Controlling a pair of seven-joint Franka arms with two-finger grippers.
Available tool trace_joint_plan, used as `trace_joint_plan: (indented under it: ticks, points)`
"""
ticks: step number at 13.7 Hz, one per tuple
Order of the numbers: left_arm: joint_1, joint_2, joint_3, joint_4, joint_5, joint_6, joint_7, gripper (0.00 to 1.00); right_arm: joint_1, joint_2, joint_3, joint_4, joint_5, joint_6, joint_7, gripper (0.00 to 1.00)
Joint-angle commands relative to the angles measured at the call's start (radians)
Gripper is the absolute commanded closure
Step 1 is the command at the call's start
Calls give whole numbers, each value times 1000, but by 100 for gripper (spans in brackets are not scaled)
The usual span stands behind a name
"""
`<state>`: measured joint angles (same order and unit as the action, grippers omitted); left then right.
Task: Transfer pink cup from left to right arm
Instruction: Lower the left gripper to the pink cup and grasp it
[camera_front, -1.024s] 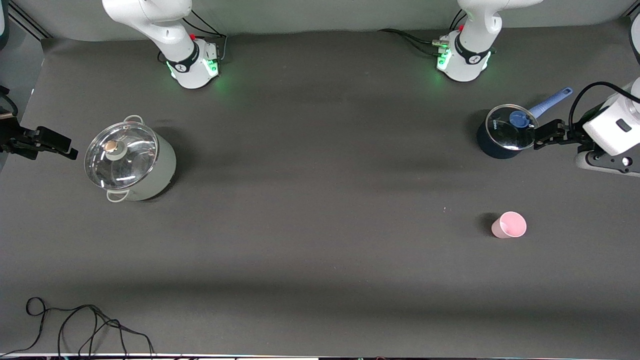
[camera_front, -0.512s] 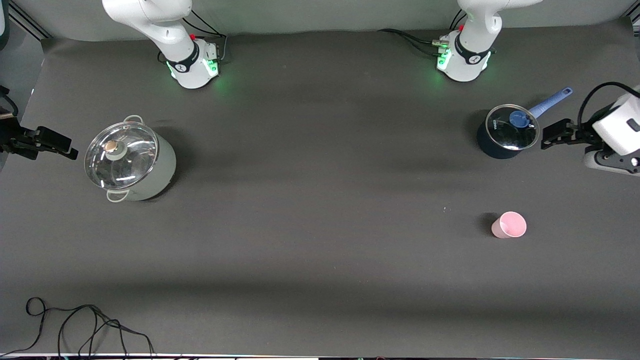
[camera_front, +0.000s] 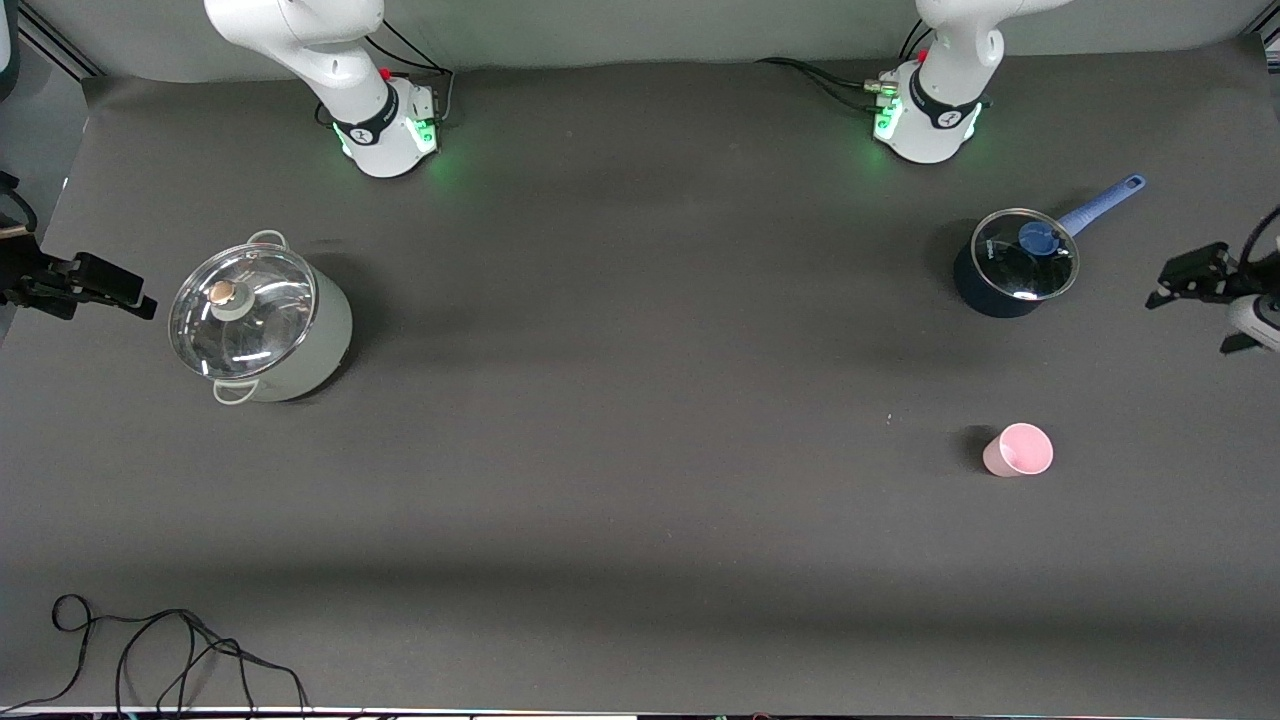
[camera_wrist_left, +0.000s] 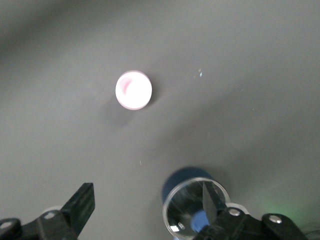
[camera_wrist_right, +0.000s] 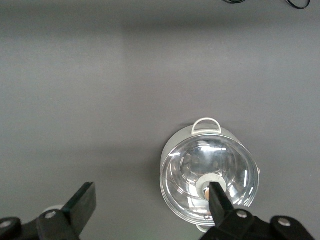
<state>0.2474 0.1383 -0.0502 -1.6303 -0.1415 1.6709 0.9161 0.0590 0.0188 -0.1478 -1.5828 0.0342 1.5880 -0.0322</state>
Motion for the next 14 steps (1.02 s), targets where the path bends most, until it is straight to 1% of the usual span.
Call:
trace_joint_plan:
  ticks: [1,2,4,6,8,10,12,14]
  points:
    - [62,104,-5,73,-136,12,276,2,4,-8,1,6,-2,-16,5,0]
    - [78,137,-5,90,-173,10,352,2,4,-8,1,6,-2,-16,3,0]
    - [142,184,-5,92,-272,10,493,2,4,-8,1,6,-2,-16,3,0]
    - [208,254,-5,93,-398,4,709,2,4,-8,2,6,-2,-16,6,0]
    - [288,349,-8,95,-539,-9,921,1,4,-7,2,4,-2,-16,6,0]
    - [335,455,-11,96,-648,-40,1085,2,4,-7,4,6,-2,-16,6,0]
    - [355,587,-13,141,-752,-94,1241,2,4,-7,4,4,-2,-16,6,0]
    - [357,661,-14,155,-815,-125,1315,1,4,-7,4,4,-2,-16,6,0]
